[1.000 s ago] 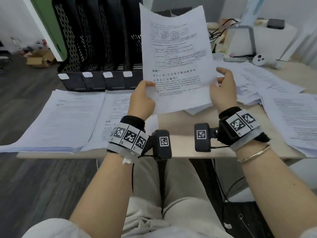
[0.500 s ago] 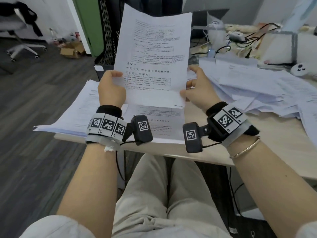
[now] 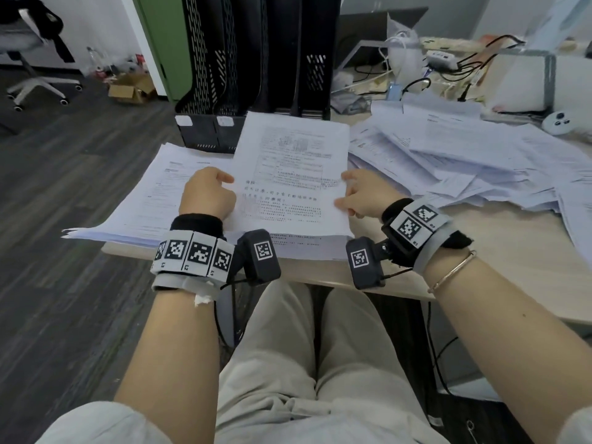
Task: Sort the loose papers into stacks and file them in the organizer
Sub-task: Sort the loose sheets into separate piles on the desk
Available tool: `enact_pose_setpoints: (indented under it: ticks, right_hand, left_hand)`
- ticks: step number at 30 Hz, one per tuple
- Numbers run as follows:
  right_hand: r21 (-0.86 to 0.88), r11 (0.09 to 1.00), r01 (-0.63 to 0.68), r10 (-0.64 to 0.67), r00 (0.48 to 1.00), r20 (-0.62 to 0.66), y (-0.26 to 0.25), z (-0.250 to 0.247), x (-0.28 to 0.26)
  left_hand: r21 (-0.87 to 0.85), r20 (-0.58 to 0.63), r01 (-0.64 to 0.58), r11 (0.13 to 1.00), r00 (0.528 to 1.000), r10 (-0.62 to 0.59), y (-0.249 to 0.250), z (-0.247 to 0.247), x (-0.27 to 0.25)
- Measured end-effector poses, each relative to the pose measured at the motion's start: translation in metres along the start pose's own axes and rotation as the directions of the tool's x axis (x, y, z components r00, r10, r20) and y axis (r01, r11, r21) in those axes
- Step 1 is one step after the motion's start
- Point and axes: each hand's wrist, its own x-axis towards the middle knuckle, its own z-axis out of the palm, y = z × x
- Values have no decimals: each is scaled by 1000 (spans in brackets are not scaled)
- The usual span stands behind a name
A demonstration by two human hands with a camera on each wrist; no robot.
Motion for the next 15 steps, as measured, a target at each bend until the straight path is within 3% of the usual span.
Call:
enact_pose_setpoints:
  ticks: [8, 15]
  right_hand:
    - [71, 992, -108, 105, 993, 45, 13, 6, -15]
    - [176, 983, -44, 78, 979, -189, 24, -42, -21]
  left_hand:
    - [-72, 89, -101, 992, 990, 107, 31, 2, -2]
    - [-135, 162, -223, 965, 956, 243, 75, 22, -5]
